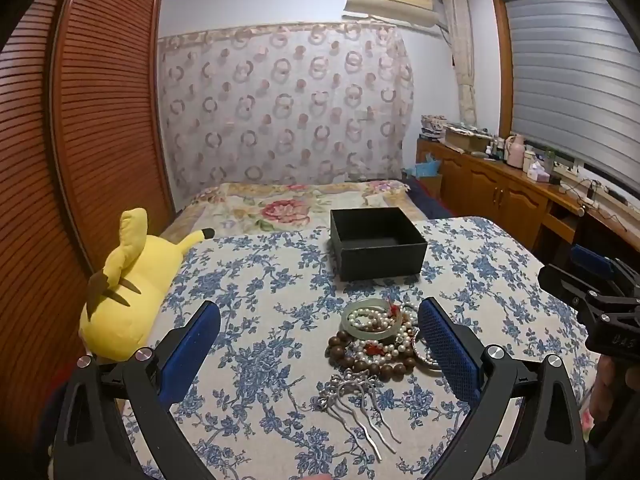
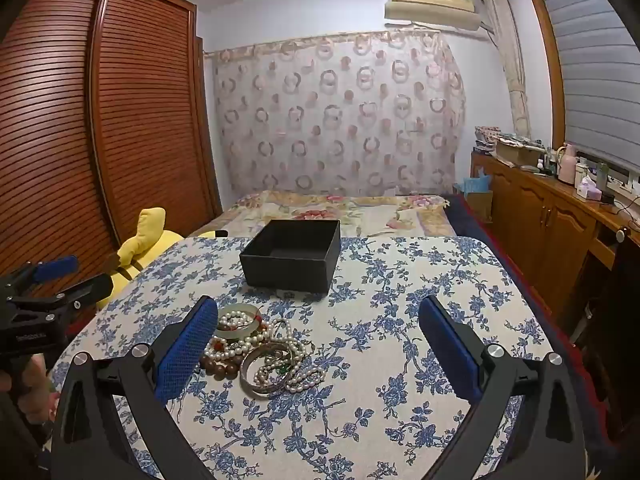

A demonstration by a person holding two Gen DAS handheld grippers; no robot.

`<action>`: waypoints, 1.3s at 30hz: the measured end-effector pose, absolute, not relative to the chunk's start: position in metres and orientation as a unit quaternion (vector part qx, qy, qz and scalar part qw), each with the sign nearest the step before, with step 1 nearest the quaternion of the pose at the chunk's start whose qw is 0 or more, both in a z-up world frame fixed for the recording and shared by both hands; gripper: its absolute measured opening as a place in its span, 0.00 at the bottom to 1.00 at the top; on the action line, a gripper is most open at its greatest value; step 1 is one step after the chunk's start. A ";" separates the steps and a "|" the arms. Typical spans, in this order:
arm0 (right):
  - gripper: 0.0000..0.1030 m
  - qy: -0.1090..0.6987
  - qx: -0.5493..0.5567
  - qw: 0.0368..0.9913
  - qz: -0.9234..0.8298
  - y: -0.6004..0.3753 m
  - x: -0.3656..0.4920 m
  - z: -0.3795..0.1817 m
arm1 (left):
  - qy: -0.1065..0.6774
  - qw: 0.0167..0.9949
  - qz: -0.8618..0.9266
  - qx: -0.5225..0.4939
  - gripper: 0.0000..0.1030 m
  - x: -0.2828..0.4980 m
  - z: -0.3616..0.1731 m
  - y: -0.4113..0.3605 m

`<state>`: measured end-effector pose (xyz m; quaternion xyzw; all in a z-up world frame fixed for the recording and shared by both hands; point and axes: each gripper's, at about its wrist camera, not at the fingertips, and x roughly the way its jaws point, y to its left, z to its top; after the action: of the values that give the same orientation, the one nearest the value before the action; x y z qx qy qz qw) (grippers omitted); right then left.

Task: Organize jewelry

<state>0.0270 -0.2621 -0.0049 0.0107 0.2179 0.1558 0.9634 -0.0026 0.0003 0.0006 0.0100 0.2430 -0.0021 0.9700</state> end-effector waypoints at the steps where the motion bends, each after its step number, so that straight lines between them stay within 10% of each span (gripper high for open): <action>1: 0.98 0.215 0.009 0.964 0.155 -0.262 0.026 -0.005 | 0.244 0.970 -0.001 0.010 0.93 -0.003 0.000 0.001; 39: 0.98 0.219 0.008 0.963 0.155 -0.262 0.025 -0.004 | 0.246 0.969 -0.004 0.012 0.93 0.000 0.002 -0.001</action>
<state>0.0249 -0.2619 -0.0042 0.0084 0.2186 0.1548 0.9634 0.0003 -0.0005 0.0019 0.0118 0.2458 -0.0039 0.9692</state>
